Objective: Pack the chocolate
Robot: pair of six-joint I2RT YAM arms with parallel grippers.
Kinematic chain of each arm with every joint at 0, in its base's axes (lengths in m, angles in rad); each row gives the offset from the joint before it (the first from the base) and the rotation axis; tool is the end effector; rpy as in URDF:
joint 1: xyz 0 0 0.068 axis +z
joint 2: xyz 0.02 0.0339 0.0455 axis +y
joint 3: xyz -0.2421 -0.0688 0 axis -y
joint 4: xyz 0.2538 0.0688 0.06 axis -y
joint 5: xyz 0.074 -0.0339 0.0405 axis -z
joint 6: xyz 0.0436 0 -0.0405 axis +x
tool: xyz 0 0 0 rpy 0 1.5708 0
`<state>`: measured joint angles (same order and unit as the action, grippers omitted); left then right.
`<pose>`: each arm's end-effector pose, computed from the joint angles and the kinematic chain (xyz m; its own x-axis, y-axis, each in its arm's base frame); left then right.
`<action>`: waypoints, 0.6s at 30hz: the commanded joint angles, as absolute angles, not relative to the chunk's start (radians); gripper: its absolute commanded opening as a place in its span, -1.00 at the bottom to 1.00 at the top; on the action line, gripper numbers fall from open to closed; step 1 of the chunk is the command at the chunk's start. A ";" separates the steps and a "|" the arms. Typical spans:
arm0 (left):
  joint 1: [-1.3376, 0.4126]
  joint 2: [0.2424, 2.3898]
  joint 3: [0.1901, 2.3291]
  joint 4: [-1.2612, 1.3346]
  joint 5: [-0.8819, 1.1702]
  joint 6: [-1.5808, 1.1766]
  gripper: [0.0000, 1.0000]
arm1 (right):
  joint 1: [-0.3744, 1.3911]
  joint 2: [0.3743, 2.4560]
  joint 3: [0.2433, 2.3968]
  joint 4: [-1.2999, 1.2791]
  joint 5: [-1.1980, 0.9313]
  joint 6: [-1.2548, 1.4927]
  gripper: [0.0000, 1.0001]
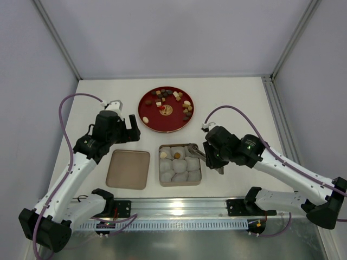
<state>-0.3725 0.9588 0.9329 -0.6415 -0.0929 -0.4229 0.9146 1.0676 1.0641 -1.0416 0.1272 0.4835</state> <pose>0.2142 -0.0794 0.2924 -0.6466 -0.1861 -0.7398 0.0320 0.9623 -0.2700 0.1362 0.1678 0.2833 -0.8145 -0.3020 -0.4953 -0.4161 0.8991 0.1361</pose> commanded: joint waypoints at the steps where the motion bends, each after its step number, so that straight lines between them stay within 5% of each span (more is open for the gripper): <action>1: -0.368 0.960 0.957 -0.630 -0.091 -0.428 0.99 | 0.920 1.069 1.062 -1.006 0.158 0.503 -0.43; 18: -0.368 0.960 0.956 -0.630 -0.094 -0.429 0.99 | 0.920 1.075 1.058 -0.997 0.172 0.502 -0.21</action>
